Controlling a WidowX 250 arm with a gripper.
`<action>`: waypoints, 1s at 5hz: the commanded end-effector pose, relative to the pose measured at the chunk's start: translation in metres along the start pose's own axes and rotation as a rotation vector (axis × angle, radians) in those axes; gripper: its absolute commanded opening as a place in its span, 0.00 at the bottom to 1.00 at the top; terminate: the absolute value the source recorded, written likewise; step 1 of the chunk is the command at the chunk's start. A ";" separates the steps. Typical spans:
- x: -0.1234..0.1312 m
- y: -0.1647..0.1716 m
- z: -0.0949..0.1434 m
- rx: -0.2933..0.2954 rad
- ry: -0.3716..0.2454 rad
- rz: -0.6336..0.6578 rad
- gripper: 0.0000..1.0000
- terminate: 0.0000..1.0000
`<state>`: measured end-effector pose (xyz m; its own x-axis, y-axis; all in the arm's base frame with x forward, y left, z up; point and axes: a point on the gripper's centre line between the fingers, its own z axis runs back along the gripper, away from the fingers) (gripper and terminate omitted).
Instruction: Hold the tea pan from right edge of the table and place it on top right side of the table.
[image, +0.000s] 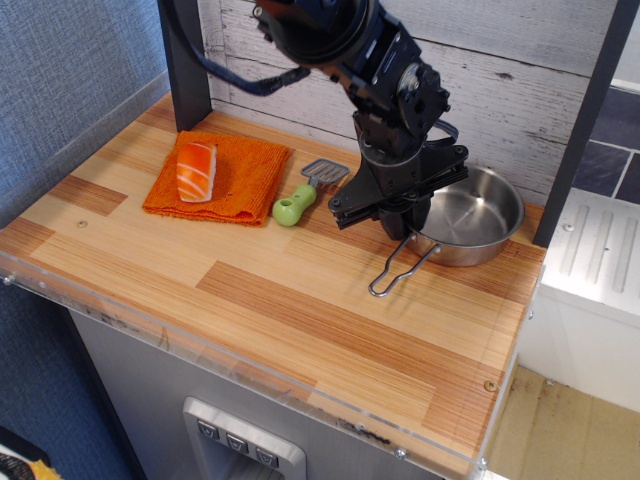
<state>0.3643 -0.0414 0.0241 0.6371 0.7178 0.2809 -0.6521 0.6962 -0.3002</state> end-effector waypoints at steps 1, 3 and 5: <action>-0.003 -0.002 0.022 -0.002 -0.037 -0.033 1.00 0.00; 0.013 -0.001 0.053 0.020 -0.120 -0.049 1.00 0.00; 0.025 0.000 0.113 -0.024 -0.192 -0.029 1.00 0.00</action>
<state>0.3416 -0.0244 0.1211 0.5753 0.6912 0.4372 -0.6384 0.7137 -0.2883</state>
